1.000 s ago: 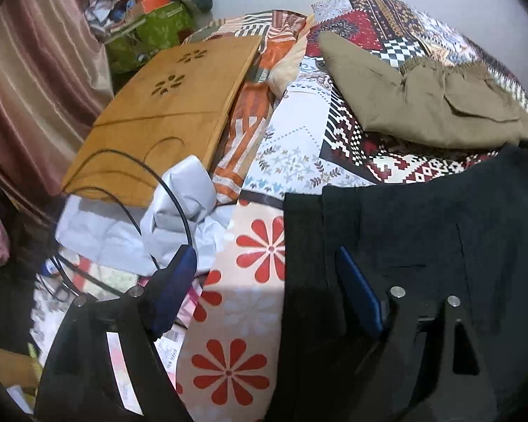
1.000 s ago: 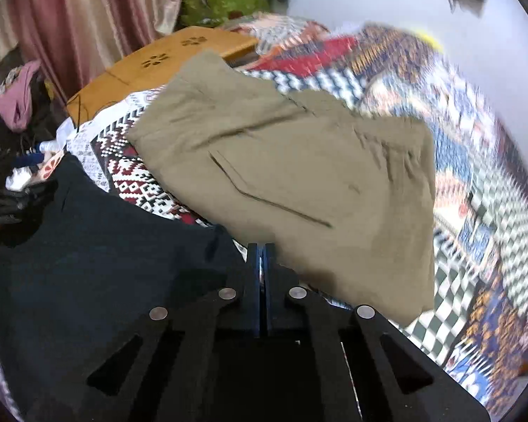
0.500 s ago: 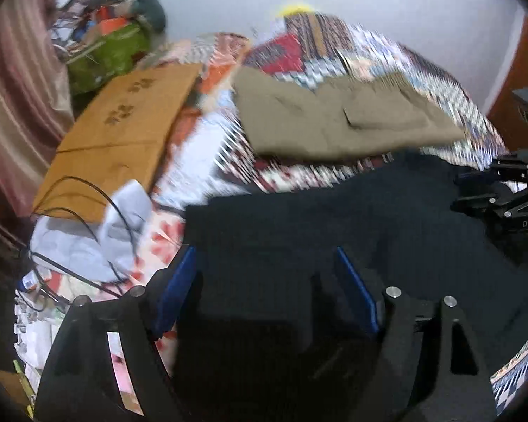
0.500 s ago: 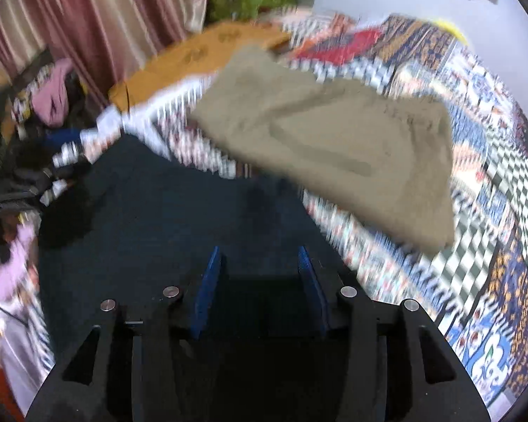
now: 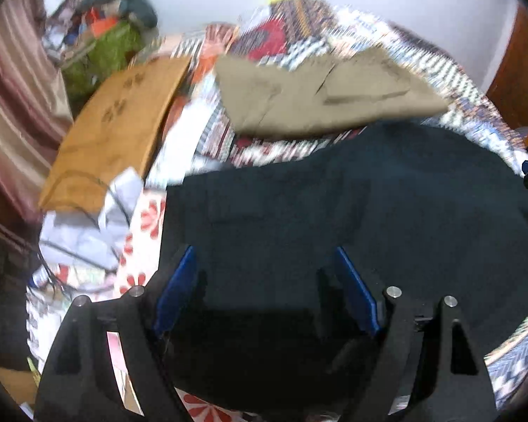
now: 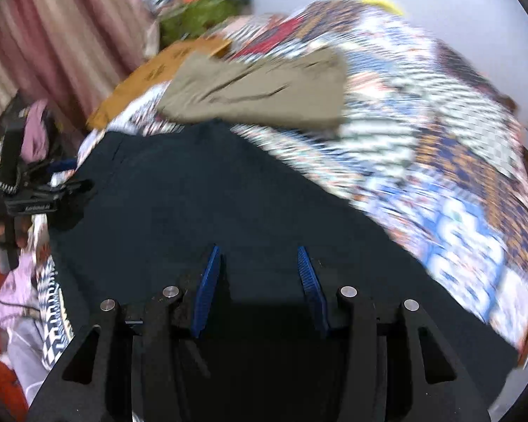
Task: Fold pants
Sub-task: 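Lay the black trousers flat on the bed with both grippers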
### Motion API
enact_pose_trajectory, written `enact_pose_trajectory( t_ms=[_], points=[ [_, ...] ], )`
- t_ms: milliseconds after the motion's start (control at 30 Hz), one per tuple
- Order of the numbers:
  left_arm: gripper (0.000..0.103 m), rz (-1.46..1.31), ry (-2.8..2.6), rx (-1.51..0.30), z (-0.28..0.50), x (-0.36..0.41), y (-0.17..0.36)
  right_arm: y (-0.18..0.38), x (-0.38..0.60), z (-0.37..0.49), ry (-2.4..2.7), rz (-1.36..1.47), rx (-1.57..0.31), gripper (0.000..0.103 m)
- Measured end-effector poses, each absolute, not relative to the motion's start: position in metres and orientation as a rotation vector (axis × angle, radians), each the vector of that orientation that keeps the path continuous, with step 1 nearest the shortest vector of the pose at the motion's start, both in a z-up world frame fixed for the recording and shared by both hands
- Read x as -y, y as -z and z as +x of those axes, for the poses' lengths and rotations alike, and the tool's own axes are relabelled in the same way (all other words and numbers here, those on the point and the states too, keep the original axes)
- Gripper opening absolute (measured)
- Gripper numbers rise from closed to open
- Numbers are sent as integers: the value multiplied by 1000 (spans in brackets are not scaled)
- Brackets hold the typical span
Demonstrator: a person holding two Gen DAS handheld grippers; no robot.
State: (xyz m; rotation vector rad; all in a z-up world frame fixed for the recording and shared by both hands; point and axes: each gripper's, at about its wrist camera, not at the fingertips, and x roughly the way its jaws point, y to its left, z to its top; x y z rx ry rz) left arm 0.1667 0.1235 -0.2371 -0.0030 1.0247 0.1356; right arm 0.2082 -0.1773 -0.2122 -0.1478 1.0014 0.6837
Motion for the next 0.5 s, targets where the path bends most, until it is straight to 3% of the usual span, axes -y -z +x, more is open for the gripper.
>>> enact_pose_trajectory(
  t_ms=[133,500],
  points=[
    [80,30,-71,-946,174,-87,202,184,247,196,-535,-26,-915,52],
    [83,166,208,-868,206,59,170,177,375,129,-230,150,-858,53]
  ],
)
